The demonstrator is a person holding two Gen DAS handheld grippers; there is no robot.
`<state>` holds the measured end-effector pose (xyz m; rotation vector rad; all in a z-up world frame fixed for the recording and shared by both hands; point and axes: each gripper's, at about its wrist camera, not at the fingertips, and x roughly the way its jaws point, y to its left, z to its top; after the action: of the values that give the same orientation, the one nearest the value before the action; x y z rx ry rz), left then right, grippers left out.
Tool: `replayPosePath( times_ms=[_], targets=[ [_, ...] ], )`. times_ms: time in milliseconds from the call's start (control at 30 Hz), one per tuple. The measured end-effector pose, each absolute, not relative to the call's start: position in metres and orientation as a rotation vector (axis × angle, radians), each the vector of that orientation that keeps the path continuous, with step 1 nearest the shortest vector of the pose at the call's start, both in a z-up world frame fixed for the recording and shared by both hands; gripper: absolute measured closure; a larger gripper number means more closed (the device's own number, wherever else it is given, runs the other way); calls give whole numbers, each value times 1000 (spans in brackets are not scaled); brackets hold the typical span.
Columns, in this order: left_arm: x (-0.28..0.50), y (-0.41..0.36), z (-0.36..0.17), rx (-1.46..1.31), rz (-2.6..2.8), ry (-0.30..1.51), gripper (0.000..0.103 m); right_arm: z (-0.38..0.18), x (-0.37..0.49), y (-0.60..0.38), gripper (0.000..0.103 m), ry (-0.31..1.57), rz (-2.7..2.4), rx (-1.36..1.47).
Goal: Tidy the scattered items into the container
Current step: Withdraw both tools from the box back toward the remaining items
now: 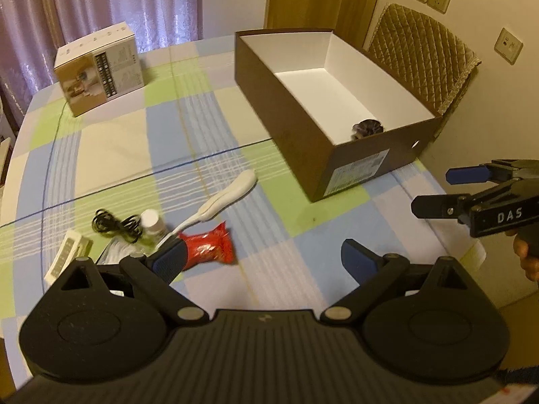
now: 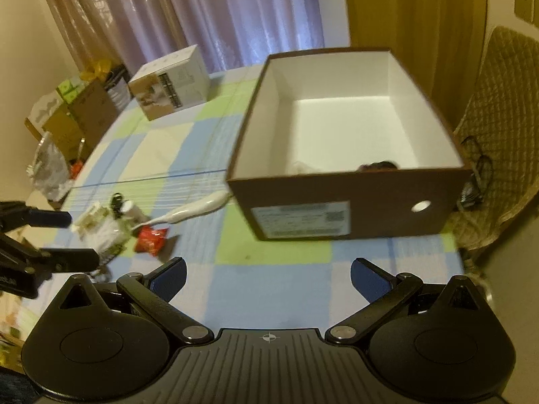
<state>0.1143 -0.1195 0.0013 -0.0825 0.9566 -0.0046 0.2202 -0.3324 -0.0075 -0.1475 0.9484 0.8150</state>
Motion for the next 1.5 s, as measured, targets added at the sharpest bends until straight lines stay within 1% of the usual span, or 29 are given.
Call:
replayPosePath(
  times_ms=[300, 867, 1233, 1500],
  targets=[
    [77, -78, -9, -92, 68, 965, 8, -28, 190, -296, 2, 1024, 876, -160],
    [34, -21, -16, -121, 148, 973, 8, -43, 150, -228, 2, 1032, 942, -249],
    [25, 6, -29, -129, 159, 996, 8, -54, 136, -201, 2, 1031, 942, -276],
    [34, 10, -52, -62, 62, 983, 12, -69, 141, -193, 2, 1039, 892, -280]
  ],
)
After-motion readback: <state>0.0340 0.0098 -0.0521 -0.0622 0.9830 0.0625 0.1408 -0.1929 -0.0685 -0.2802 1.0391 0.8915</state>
